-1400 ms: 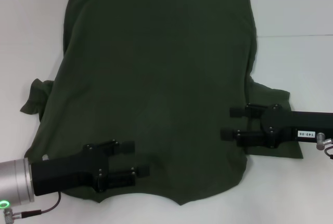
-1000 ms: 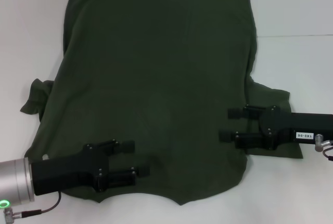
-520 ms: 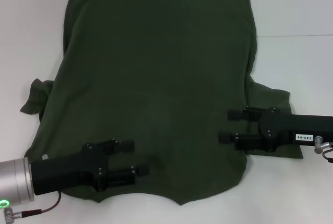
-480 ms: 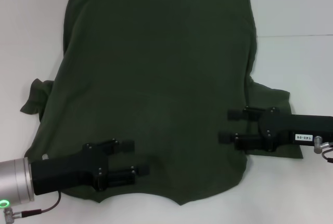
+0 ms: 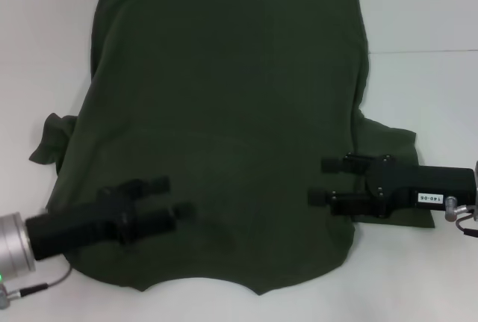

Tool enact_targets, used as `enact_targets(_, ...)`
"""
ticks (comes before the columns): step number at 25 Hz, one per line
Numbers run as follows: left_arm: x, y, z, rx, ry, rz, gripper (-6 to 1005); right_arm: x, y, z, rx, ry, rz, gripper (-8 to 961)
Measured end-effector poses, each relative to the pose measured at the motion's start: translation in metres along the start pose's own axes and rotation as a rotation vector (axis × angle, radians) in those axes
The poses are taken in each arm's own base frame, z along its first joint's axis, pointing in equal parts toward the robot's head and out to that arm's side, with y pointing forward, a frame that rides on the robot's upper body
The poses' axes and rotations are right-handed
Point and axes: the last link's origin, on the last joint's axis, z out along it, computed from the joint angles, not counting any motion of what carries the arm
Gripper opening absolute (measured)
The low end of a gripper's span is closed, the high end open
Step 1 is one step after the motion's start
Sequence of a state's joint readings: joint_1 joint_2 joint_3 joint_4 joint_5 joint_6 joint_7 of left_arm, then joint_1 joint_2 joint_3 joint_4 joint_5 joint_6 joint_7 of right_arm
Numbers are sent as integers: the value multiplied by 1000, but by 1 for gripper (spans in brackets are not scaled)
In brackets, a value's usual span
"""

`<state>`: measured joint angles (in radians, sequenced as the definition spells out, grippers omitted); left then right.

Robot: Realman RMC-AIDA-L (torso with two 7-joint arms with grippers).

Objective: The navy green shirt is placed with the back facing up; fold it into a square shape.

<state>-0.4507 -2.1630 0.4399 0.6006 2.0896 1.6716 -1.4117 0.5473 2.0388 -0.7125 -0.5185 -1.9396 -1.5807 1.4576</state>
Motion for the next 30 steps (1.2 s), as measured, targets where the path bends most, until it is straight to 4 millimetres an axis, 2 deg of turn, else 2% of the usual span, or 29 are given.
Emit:
enact_targets(4,8,-32,-15,223,81,-99,859,1,2,5,-6,-10,18,913)
enact_targets(11,19,-68,-35,479,191,-200,859,1,6,13,-18,-27,71,912)
enact_targets(12,19,-68,-35,479,191,-200,859,1,6,14,-19,-29,76,912)
enact_targets(13,22,-78,-43,550,221,-213,859,1,7,15,-20,-30,81,912)
enact_targets(20,29,-98,-50,686,233,-220,859,1,8,18,-25,-42,98,911)
enact_targets(30,28,-111,-36,785,175,-176,860,5,10,19,-31,-51,123,909)
